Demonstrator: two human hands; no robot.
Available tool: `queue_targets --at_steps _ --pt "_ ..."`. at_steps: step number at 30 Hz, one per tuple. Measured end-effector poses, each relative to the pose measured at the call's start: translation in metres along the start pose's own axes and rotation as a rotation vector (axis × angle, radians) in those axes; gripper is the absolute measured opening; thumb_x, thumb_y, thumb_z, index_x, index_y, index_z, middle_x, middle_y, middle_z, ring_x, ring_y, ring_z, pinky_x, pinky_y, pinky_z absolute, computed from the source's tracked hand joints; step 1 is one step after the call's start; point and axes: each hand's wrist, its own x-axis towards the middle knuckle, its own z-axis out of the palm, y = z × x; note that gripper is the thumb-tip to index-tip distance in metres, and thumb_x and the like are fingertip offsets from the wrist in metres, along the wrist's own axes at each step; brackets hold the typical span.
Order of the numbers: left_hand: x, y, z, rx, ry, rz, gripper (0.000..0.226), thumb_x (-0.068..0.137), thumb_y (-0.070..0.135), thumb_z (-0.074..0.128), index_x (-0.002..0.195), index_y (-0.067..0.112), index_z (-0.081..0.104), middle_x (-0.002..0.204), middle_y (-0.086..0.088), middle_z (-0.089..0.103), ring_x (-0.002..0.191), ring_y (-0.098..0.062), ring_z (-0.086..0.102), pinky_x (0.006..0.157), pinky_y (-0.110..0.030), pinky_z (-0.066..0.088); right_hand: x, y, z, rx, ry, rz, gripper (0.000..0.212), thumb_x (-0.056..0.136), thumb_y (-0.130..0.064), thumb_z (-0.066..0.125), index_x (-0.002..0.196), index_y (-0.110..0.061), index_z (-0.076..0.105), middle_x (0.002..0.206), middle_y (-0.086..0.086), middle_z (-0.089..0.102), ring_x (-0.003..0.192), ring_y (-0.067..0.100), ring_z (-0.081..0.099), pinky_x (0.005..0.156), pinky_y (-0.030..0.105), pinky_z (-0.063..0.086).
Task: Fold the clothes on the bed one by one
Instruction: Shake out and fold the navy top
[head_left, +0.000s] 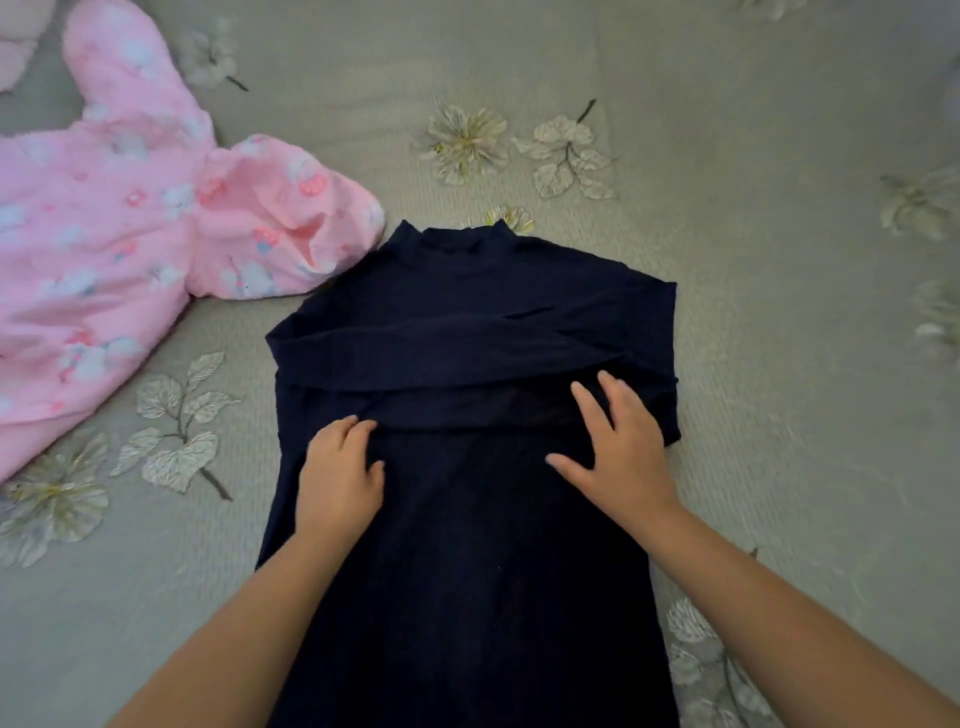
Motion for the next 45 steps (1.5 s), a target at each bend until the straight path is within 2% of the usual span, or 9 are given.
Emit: queue_targets --at_steps 4,13,17,21,25,30,37,41,45 --pt "0.027 -0.027 -0.011 0.065 0.092 0.053 0.044 0.074 -0.01 0.064 0.117 -0.013 0.054 0.124 -0.033 0.05 0.116 -0.048 0.045 0.1 -0.053 0.034 0.051 0.01 0.007 -0.103 0.026 0.22 0.067 0.086 -0.034 0.058 0.143 -0.019 0.026 0.152 0.013 0.016 0.141 0.029 0.01 0.111 0.052 0.007" --pt "0.103 -0.054 -0.031 0.129 0.062 0.112 0.024 0.089 -0.001 0.048 0.106 -0.01 0.063 0.118 -0.027 0.057 0.111 -0.041 0.05 0.092 -0.043 0.037 0.061 0.035 -0.021 0.01 0.093 -0.015 0.017 0.073 0.015 0.061 0.085 0.007 0.069 0.085 0.022 0.067 0.079 0.038 0.061 0.07 0.042 0.049" --pt "0.115 -0.054 -0.063 -0.162 0.145 0.098 0.024 0.094 0.004 0.037 0.094 -0.004 0.06 0.081 -0.022 0.06 0.077 -0.034 0.056 0.07 -0.036 0.037 0.064 0.034 -0.043 0.444 -0.055 0.272 0.028 0.083 0.011 0.047 0.073 -0.01 0.064 0.075 0.005 0.062 0.071 0.018 0.052 0.057 0.011 0.036" --pt "0.126 -0.049 -0.094 -0.408 -0.163 0.096 0.017 0.096 0.004 0.036 0.085 0.009 0.047 0.068 -0.001 0.045 0.075 -0.021 0.043 0.072 -0.028 0.032 0.069 0.028 -0.069 0.688 -0.392 0.496 0.04 0.079 0.016 0.033 0.053 -0.01 0.049 0.055 0.003 0.048 0.056 0.015 0.043 0.047 0.02 0.036" --pt "0.142 -0.042 -0.123 0.087 -0.258 0.29 0.022 0.094 0.009 0.041 0.074 0.018 0.039 0.071 -0.004 0.052 0.066 -0.018 0.043 0.053 -0.009 0.028 0.081 0.02 -0.086 0.664 -0.591 0.584 0.039 0.074 0.016 0.029 0.049 -0.009 0.045 0.051 0.004 0.042 0.05 0.017 0.038 0.046 0.021 0.03" --pt "0.188 -0.042 -0.125 0.548 -0.436 0.235 0.02 0.095 0.018 0.035 0.104 0.014 0.052 0.116 -0.011 0.059 0.105 -0.024 0.053 0.081 -0.026 0.036 0.097 0.018 -0.09 0.668 -0.819 0.57 0.034 0.079 0.0 0.046 0.053 -0.016 0.062 0.057 0.0 0.06 0.051 0.012 0.053 0.052 0.02 0.043" --pt "0.158 -0.016 -0.056 0.304 0.26 0.448 0.025 0.074 0.012 0.057 0.092 -0.006 0.06 0.09 -0.028 0.061 0.076 -0.041 0.059 0.068 -0.044 0.045 0.107 0.041 -0.052 -0.282 -0.21 0.365 0.03 0.087 0.0 0.041 0.11 -0.006 0.059 0.11 0.014 0.061 0.101 0.03 0.055 0.087 0.037 0.04" --pt "0.091 -0.04 -0.02 0.324 0.106 0.585 0.043 0.074 0.035 0.043 0.084 0.0 0.065 0.085 -0.018 0.065 0.073 -0.033 0.064 0.069 -0.038 0.041 0.079 0.032 -0.028 -0.243 0.132 0.196 0.027 0.077 0.0 0.063 0.103 0.008 0.063 0.099 0.027 0.062 0.09 0.043 0.059 0.081 0.052 0.044" --pt "0.071 -0.069 -0.02 0.317 0.029 0.501 0.042 0.075 0.024 0.04 0.08 -0.007 0.068 0.072 -0.021 0.064 0.059 -0.036 0.062 0.052 -0.038 0.051 0.048 0.035 -0.01 -0.293 -0.015 0.179 0.051 0.08 -0.022 0.068 0.124 -0.001 0.054 0.128 0.027 0.049 0.117 0.043 0.048 0.094 0.055 0.038"
